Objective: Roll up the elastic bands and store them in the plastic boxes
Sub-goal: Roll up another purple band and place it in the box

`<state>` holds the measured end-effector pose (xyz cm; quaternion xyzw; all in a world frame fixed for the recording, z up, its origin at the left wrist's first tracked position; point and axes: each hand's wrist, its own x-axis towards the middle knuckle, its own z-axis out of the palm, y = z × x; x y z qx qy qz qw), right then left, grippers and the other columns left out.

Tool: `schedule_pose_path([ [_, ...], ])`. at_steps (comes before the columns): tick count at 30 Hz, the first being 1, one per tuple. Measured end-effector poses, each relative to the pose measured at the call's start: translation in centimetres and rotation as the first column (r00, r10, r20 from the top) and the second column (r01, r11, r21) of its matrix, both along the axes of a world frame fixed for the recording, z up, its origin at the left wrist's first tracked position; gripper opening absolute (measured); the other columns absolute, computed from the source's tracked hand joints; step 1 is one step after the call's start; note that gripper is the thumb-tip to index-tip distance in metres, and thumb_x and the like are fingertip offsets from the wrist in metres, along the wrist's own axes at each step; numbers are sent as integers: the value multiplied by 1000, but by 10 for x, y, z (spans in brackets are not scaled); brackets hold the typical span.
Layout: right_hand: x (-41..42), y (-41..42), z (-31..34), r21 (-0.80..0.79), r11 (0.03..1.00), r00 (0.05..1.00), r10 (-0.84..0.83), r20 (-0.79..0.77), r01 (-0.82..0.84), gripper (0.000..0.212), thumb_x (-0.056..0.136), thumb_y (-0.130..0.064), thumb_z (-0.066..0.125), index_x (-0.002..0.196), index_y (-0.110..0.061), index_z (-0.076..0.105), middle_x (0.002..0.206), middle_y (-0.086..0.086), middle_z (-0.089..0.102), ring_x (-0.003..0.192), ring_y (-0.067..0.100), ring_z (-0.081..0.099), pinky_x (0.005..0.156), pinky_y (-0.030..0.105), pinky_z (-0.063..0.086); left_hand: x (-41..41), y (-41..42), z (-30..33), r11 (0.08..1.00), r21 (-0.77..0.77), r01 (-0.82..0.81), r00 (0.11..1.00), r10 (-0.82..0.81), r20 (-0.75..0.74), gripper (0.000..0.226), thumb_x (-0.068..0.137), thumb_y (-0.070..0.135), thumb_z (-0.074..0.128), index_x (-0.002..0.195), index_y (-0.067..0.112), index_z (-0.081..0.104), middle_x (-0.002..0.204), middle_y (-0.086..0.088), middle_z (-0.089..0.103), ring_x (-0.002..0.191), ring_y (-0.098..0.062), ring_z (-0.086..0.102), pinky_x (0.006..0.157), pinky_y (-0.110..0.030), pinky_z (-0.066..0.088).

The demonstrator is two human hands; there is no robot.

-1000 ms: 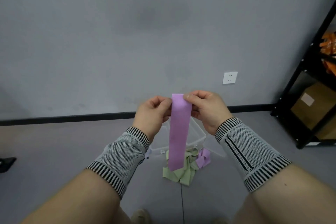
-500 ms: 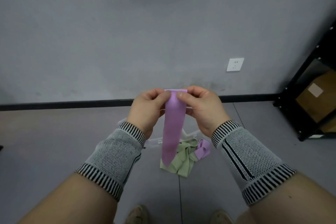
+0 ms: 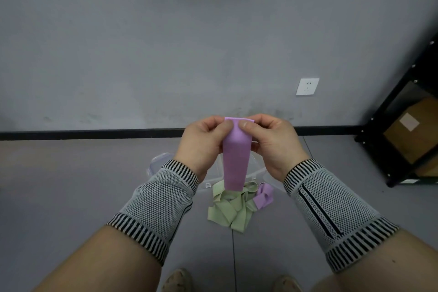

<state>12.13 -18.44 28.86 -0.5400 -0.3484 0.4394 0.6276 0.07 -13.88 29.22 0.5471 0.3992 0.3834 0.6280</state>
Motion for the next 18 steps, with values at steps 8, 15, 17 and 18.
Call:
schedule_pose_path([
  [8, 6, -3, 1, 22, 1000, 1000, -22, 11, 21, 10, 85, -1, 63, 77, -5, 66, 81, 14, 67, 72, 20, 62, 66, 29, 54, 2, -2, 1, 1000, 1, 29, 1000, -29, -10, 18, 94, 12, 53, 82, 8, 65, 90, -18, 68, 81, -26, 62, 76, -36, 54],
  [15, 9, -5, 3, 34, 999, 999, -35, -10, 35, 12, 83, 2, 63, 75, -6, 66, 74, 6, 67, 66, 13, 63, 62, 23, 53, 3, -2, 0, 999, -29, 26, 999, -27, -23, 14, 93, 13, 55, 87, 6, 66, 86, -14, 67, 78, -23, 61, 74, -36, 54],
  [17, 9, -6, 3, 41, 998, 999, -40, -9, 40, 12, 83, 4, 63, 74, -5, 65, 73, 7, 67, 66, 13, 63, 62, 22, 53, 4, -3, 1, 998, -46, 52, 998, -53, -16, 13, 92, 12, 56, 92, 6, 67, 87, -12, 69, 78, -22, 64, 71, -33, 56],
  [18, 9, -6, 3, 45, 998, 999, -40, -7, 40, 13, 83, 4, 63, 74, -5, 65, 73, 7, 67, 67, 14, 63, 62, 22, 53, 4, -3, 1, 997, -49, 61, 998, -62, -11, 13, 92, 12, 56, 94, 6, 68, 87, -12, 69, 77, -21, 64, 69, -31, 56],
])
